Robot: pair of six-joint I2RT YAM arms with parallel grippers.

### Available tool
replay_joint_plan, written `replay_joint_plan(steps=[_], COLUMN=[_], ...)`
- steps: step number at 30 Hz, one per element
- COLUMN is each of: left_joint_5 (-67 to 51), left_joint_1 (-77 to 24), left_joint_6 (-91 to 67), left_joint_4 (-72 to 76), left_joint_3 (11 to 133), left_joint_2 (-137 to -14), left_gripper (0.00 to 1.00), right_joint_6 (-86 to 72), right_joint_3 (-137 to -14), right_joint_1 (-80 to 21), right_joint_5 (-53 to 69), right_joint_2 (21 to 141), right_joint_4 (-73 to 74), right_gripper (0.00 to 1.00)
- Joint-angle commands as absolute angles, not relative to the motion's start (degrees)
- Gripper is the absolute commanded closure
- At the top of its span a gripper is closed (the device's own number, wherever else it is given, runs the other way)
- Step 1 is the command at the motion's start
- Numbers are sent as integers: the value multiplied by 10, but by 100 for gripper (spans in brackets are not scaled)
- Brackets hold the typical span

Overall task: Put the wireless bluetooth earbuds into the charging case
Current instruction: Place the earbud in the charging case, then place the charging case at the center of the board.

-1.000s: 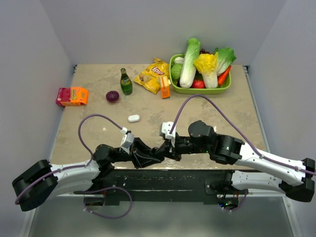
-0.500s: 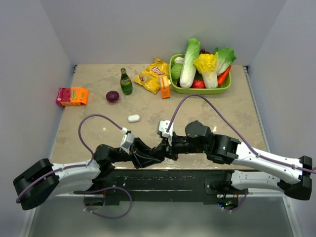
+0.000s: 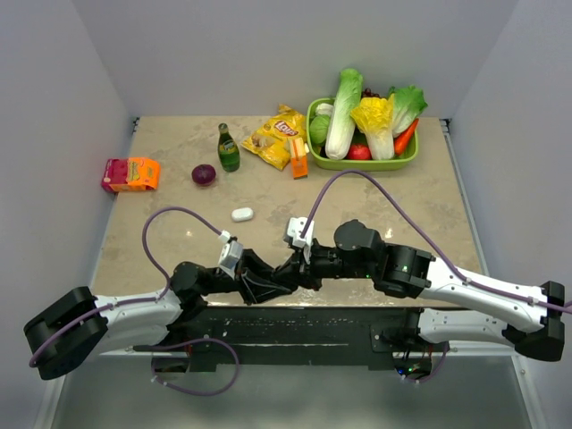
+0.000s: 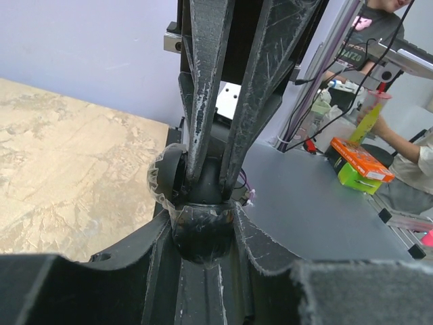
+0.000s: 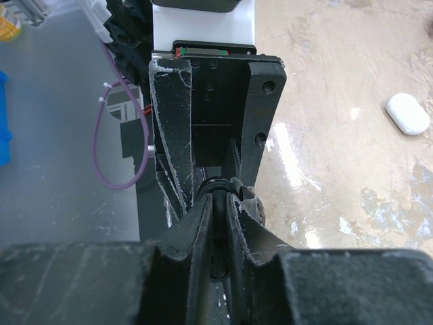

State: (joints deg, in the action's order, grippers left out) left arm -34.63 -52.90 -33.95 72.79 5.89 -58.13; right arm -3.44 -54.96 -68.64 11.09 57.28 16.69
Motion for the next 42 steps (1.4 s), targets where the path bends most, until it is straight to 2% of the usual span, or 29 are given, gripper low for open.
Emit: replay_joint_plan(steps=[1, 10, 17, 20, 24, 27, 34, 38, 40, 41, 42], left_joint_5=[-335, -332, -328, -325, -323, -318, -303, -234, -189, -118, -85], left_joint_1=[-531, -532, -531, -531, -532, -532, -531, -531, -531, -531, -531], left_joint_6=[-341, -342, -341, -341, -342, -340, -334, -327, -327, -333, -338], left_joint_4=[791, 790, 796, 800, 802, 802, 802, 769, 724, 700, 676], left_joint_3=[56, 56, 50, 47, 42, 38, 32, 29, 33, 36, 43], left_joint_2=[-580, -579, -584, -586, -581, -572, -561, -546, -543, -541, -542], left_gripper=[100, 100, 100, 100, 100, 100, 100, 100, 100, 100, 100], right_joint_6=[-44, -47, -72, -89, -109, -129, -149, -170, -206, -236, -248], right_joint_3=[-556, -556, -566, -573, -568, -562, -550, -540, -520, -494, -477], right_joint_1=[-690, -690, -690, -690, -689, -689, -688, -689, -689, -689, -689], right_joint_5=[91, 87, 40, 9, -88, -168, -139, -169, -237, -310, -332], right_joint_2=[559, 563, 527, 491, 459, 461, 523, 551, 548, 536, 527], right_joint_4=[156, 155, 120, 94, 91, 114, 154, 159, 154, 149, 127], right_gripper=[83, 75, 52, 49, 48, 52, 54, 52, 50, 50, 49])
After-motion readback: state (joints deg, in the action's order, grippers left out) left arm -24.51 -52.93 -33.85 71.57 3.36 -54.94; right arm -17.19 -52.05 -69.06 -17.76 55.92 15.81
